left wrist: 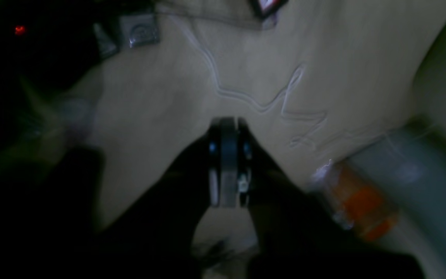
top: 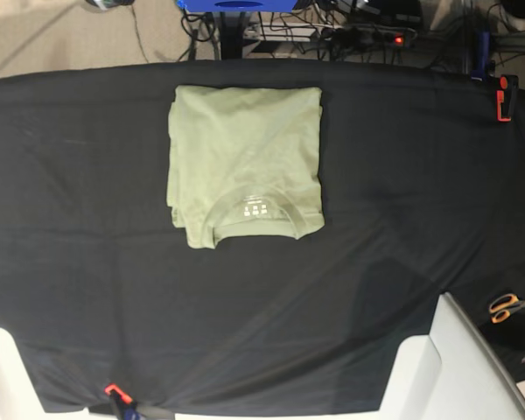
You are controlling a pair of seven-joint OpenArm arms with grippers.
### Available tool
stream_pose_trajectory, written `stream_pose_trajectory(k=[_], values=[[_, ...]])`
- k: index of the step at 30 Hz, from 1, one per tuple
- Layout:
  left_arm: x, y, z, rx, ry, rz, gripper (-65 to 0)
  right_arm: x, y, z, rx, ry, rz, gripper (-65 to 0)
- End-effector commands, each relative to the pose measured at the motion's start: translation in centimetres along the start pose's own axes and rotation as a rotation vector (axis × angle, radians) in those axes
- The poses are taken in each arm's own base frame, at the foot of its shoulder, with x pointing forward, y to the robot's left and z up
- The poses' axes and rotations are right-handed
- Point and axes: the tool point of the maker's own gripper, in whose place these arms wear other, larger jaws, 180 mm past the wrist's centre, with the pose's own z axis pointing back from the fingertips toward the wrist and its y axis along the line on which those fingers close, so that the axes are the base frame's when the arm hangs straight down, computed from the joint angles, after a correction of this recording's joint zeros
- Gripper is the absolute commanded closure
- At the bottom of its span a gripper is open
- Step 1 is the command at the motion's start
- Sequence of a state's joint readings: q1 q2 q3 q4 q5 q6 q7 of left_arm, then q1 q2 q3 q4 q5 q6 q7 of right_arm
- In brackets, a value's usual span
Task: Fold the T-shirt properly
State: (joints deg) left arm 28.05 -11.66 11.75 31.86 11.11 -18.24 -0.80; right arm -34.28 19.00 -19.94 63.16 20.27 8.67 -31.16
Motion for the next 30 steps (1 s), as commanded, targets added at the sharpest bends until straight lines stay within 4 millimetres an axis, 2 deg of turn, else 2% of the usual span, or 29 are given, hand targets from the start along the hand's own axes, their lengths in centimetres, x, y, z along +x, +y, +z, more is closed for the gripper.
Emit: stream_pose_trajectory(k=[1, 3, 6, 8, 10, 11, 14, 16, 22, 30], values=[[-0.2, 0.1, -0.7, 0.002, 0.007, 0.03, 0.0, -2.3, -1.7, -1.2, -0.04, 0.084, -0.002, 0.0], [1.4, 0.8, -1.7, 0.003, -0.036, 0.091, 0.0, -3.2, -2.7, -3.9, -0.066, 0.126, -0.003, 0.0], [5.1, 1.4, -2.3, 0.002, -0.123, 0.151, 0.0, -2.6, -4.7, -6.1, -0.13, 0.073, 0.012, 0.0], [7.3, 1.9, -2.5, 0.015, -0.167, 0.195, 0.0, -0.7, -5.5, -6.3, -0.16, -0.048, 0.01, 0.0], [8.7, 2.9, -2.3, 0.039, -0.21, 0.243, 0.0, 1.2, -5.5, -6.1, -0.168, -0.172, 0.009, 0.0], [10.0, 3.7, -2.2, 0.054, -0.248, 0.261, 0.0, 2.0, -5.5, -5.9, -0.167, -0.223, 0.012, 0.0], [12.4, 5.7, -1.6, 0.086, -0.318, 0.282, 0.0, 4.0, -4.9, -5.7, -0.155, -0.299, 0.02, 0.0], [13.7, 6.5, -1.4, 0.095, -0.336, 0.278, 0.0, 5.2, -3.3, -6.0, -0.128, -0.326, 0.021, 0.0], [11.7, 5.7, -1.8, 0.085, -0.278, 0.297, 0.0, 5.4, -0.8, -6.5, -0.089, -0.326, 0.018, 0.0], [11.2, 5.5, -1.9, 0.083, -0.265, 0.303, 0.0, 5.4, -0.9, -6.5, -0.091, -0.326, 0.018, 0.0]])
